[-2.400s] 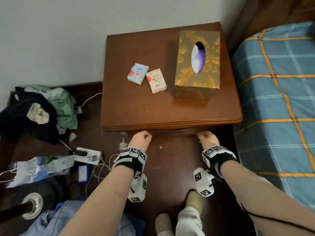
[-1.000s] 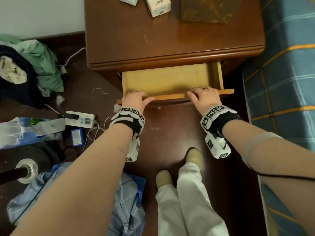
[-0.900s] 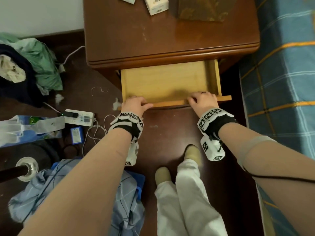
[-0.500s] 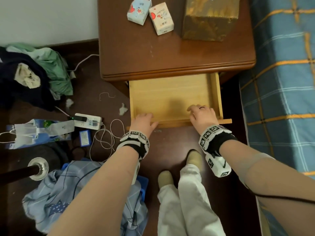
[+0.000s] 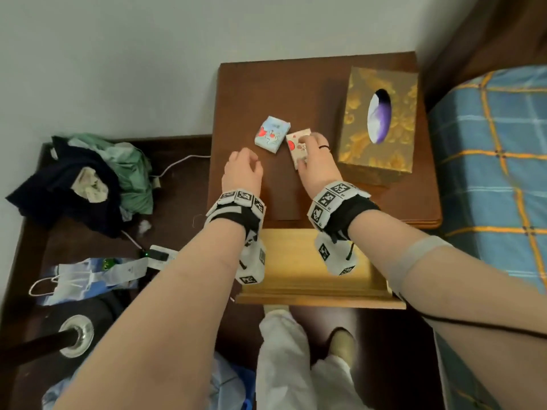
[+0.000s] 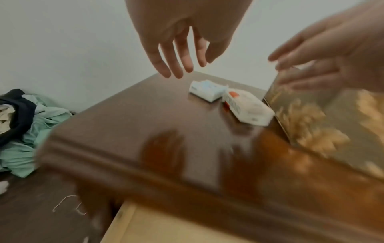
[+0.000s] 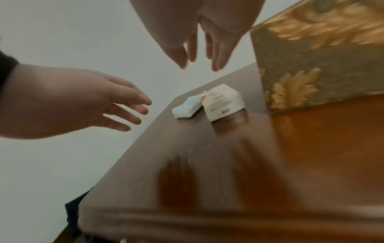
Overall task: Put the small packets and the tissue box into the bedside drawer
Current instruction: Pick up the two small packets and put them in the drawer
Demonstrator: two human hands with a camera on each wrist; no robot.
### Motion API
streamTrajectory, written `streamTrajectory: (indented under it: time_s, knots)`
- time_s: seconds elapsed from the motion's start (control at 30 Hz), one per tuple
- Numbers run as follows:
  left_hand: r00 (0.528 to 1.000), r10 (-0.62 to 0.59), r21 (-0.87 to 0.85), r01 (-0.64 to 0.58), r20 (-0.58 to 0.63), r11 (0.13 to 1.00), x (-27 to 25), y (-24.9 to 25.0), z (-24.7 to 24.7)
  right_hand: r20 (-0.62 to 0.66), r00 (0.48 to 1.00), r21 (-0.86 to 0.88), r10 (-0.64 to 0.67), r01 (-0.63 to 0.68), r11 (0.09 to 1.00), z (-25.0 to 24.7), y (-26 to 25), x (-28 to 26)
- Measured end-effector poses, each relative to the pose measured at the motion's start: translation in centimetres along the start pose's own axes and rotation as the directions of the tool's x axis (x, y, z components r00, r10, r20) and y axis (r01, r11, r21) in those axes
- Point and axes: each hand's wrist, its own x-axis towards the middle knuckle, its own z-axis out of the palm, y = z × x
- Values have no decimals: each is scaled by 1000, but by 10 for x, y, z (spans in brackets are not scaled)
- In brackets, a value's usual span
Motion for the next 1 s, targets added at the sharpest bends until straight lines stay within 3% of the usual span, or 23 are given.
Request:
streamTrajectory:
  time_s: [0.1,0.23,0.33,0.47,0.53,0.6,0.7,0.77,0.87,1.0]
  knots:
    - [998,-53,-44,55,43,998,48,10,1,91,988,-67,122,-117,991,3,-8,38]
    - [974,-81,33,75,212,997,95,15,16,115,963,-142,243,-226,964,13,-7,65]
    - [965,-56,172,12,255,985,112,17,23,109,941,-145,322,-305,941,19,-7,75]
    - [920,-28,190,-51,392,981,121,19,20,89,883,-67,462,-457,887,17,-8,86]
    - [904,-58,148,-5,423,989,118,17,11,99,883,-62,458,-454,889,14,-8,87]
    - [909,-36,-15,46,415,999,110,11,-1,84,910,-38,407,-405,913,9,-10,83]
    - [927,0,-304,123,375,945,90,10,-26,6,939,190,343,-338,922,-1,-13,68]
    - [909,46,-354,114,414,928,74,14,-42,2,940,366,341,-318,874,-8,-16,56]
    - [873,90,-343,92,479,935,45,24,-55,103,939,656,329,-313,687,-22,-22,34]
    - [907,82,-398,99,413,912,3,35,-60,214,952,793,219,-300,530,-41,-20,5]
